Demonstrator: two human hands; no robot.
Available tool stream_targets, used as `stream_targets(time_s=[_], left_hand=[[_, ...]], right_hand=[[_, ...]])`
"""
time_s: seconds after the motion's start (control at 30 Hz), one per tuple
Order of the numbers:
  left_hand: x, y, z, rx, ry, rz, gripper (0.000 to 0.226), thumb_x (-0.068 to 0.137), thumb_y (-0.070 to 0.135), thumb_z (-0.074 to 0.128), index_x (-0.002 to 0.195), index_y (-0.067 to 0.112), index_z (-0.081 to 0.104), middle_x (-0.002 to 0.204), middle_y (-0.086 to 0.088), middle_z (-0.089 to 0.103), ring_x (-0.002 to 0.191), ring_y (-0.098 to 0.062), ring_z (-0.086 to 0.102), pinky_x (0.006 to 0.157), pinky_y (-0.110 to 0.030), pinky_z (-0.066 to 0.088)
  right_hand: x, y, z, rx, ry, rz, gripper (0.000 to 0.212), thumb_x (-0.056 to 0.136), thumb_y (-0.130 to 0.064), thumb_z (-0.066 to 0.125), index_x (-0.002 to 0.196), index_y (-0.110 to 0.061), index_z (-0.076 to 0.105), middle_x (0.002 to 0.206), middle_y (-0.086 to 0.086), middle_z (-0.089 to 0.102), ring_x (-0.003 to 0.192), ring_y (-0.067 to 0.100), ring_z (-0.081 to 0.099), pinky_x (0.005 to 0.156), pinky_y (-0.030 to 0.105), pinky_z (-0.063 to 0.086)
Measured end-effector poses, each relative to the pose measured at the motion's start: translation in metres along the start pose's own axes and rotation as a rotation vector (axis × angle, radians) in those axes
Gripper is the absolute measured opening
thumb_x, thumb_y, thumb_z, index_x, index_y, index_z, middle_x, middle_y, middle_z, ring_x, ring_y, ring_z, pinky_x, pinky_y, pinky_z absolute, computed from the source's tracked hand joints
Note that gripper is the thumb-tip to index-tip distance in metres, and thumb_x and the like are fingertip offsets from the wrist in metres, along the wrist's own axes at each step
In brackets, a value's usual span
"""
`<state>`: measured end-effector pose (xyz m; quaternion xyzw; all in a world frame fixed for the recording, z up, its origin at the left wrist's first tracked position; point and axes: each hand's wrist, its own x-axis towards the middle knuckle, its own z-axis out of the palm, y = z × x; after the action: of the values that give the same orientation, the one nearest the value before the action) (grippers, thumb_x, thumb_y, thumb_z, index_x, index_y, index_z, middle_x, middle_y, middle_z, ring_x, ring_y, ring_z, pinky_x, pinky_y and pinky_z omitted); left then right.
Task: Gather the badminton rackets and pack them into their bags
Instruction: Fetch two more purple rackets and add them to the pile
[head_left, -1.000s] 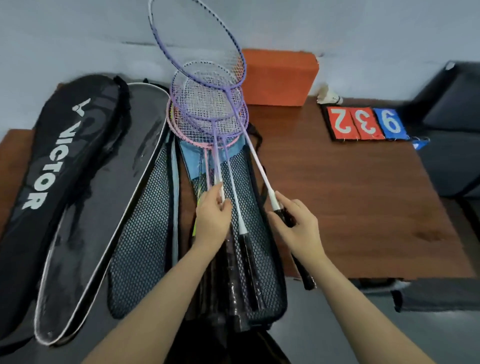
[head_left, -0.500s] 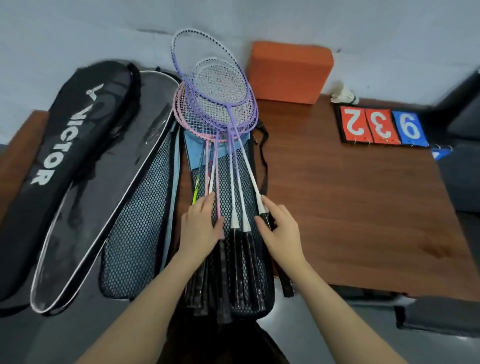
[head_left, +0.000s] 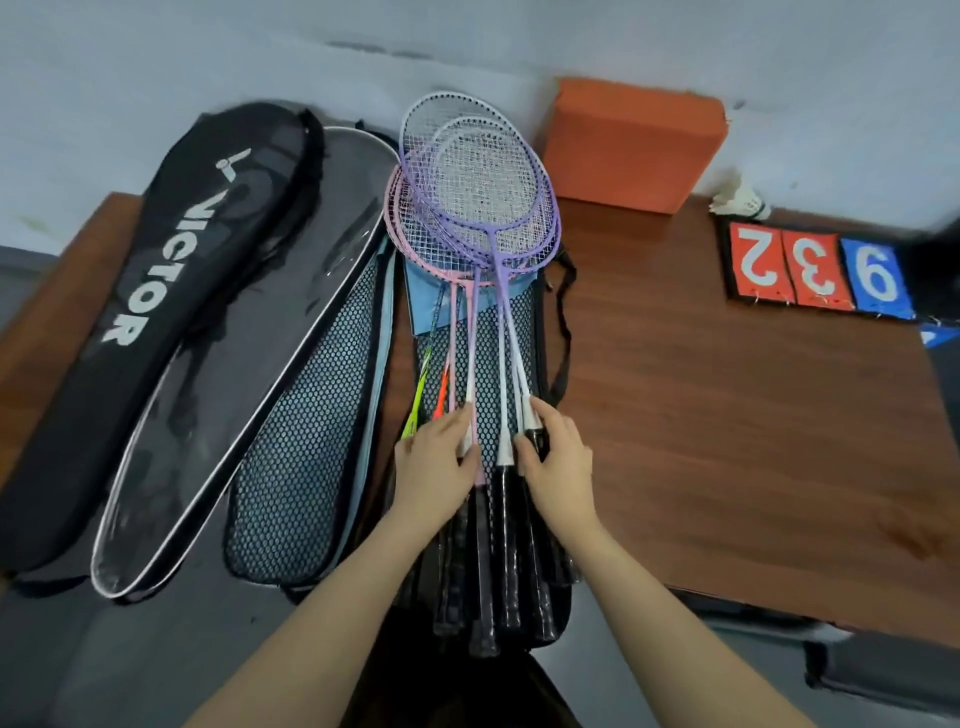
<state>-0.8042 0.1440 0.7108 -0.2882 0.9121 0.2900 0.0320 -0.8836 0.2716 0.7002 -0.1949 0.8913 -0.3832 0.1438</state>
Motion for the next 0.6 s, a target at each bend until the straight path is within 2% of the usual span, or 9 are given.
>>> stream_targets(time_s=[0.13,0.23,0.33,0.43,0.6], left_hand=[[0.004,-0.005,-0.002,0.084,-0.012,0.068,0.054,0.094,0.039,0.045,0.144,0.029,0.028,0.154,0.008,0.019,0.140,-0.014,0.017,0.111,-0.037,0.015],[0.006,-0.009,-0.003,0.134,-0.041,0.114,0.057,0.094,0.041,0.042,0.146,0.026,0.024,0.155,0.005,0.016,0.141,-0.014,0.017,0.113,-0.035,0.015],[0.006,-0.008,-0.007,0.208,-0.048,0.167,0.057,0.095,0.041,0.039,0.147,0.023,0.022,0.155,0.003,0.017,0.140,-0.013,0.020,0.112,-0.033,0.016],[0.000,-0.009,-0.020,0.199,0.009,0.173,0.052,0.095,0.037,0.041,0.143,0.019,0.031,0.152,-0.001,0.026,0.137,-0.017,0.028,0.110,-0.035,0.021],[-0.016,-0.036,-0.058,0.164,0.171,0.155,0.043,0.092,0.030,0.050,0.131,0.012,0.050,0.138,-0.007,0.047,0.127,-0.023,0.043,0.105,-0.040,0.029]], right_hand=[[-0.009,0.015,-0.001,-0.152,0.023,-0.034,0.045,0.091,-0.027,0.056,0.135,-0.025,0.045,0.116,-0.001,0.057,0.104,0.023,0.049,0.084,0.032,0.031],[-0.010,0.016,-0.003,-0.219,0.060,-0.023,0.045,0.089,-0.029,0.058,0.133,-0.025,0.049,0.113,0.001,0.055,0.095,0.026,0.047,0.081,0.039,0.038],[-0.010,0.010,-0.004,-0.277,0.069,-0.026,0.042,0.089,-0.030,0.057,0.130,-0.024,0.050,0.117,0.004,0.051,0.098,0.029,0.046,0.083,0.041,0.037],[-0.012,-0.001,-0.006,-0.289,0.101,-0.044,0.042,0.089,-0.027,0.057,0.129,-0.018,0.051,0.119,0.010,0.049,0.101,0.031,0.045,0.084,0.043,0.035],[-0.011,-0.040,0.003,-0.187,0.112,-0.194,0.034,0.089,-0.017,0.057,0.122,-0.009,0.057,0.110,0.012,0.054,0.097,0.032,0.050,0.080,0.039,0.037]])
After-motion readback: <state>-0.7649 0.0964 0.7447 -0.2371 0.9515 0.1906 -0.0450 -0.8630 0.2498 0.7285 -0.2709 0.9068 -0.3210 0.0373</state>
